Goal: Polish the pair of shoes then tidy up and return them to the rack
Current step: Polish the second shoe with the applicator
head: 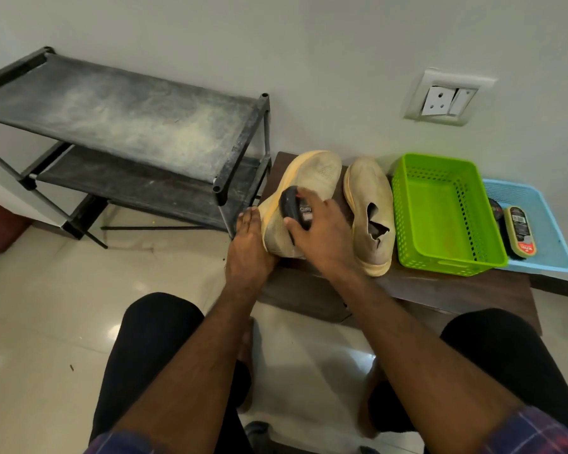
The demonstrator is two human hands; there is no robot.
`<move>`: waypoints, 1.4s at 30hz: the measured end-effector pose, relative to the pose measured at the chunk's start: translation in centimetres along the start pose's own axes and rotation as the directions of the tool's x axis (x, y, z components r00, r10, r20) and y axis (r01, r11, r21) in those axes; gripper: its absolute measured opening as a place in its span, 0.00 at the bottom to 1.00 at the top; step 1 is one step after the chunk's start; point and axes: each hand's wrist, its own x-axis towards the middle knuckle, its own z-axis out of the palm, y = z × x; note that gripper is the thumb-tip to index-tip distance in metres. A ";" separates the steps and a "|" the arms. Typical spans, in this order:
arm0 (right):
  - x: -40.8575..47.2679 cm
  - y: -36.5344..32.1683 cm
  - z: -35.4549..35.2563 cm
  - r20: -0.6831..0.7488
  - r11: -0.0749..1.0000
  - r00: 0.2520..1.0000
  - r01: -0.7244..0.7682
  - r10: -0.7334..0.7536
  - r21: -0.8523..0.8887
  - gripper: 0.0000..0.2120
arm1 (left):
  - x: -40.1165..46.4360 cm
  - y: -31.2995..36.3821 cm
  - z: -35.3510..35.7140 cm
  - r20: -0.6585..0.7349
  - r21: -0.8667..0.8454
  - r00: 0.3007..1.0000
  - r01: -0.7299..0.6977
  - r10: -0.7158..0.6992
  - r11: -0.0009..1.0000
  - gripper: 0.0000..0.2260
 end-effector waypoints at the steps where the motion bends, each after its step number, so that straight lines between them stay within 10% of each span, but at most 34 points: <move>1: -0.2 0.2 0.9 0.028 1.000 1.000 -0.007 0.007 -0.003 0.29 | 0.0 -0.1 -0.1 0.001 -0.004 1.000 0.002 -0.002 1.000 0.41; 8: 1.2 2.5 -1.6 0.373 0.981 0.927 0.051 0.022 -0.185 0.27 | 0.3 -0.7 0.4 -0.013 -0.019 1.000 -0.028 0.028 0.999 0.43; 15: 3.1 0.3 -2.3 -0.102 0.958 0.965 -0.219 0.240 0.184 0.25 | 0.3 -0.5 0.5 -0.008 0.017 1.000 -0.020 0.020 1.000 0.43; 25: 2.6 0.1 -2.8 0.394 0.970 0.894 -0.242 0.214 0.021 0.24 | 0.5 -1.1 0.7 0.000 0.000 1.000 0.000 0.000 1.000 0.42; 29: 4.5 1.5 -3.9 0.127 0.894 0.931 -0.365 0.344 0.258 0.27 | 0.4 -0.6 0.7 -0.003 -0.016 1.000 -0.008 0.008 1.000 0.44; 33: 7.6 1.4 -3.2 -0.100 0.903 0.899 -0.414 0.426 0.115 0.27 | 0.3 -0.4 0.5 0.015 -0.002 1.000 -0.007 0.007 1.000 0.45; 42: 5.1 -1.6 0.0 0.285 0.859 0.880 -0.450 0.380 0.244 0.17 | 0.4 -1.0 0.5 0.010 -0.043 1.000 0.005 -0.005 0.999 0.44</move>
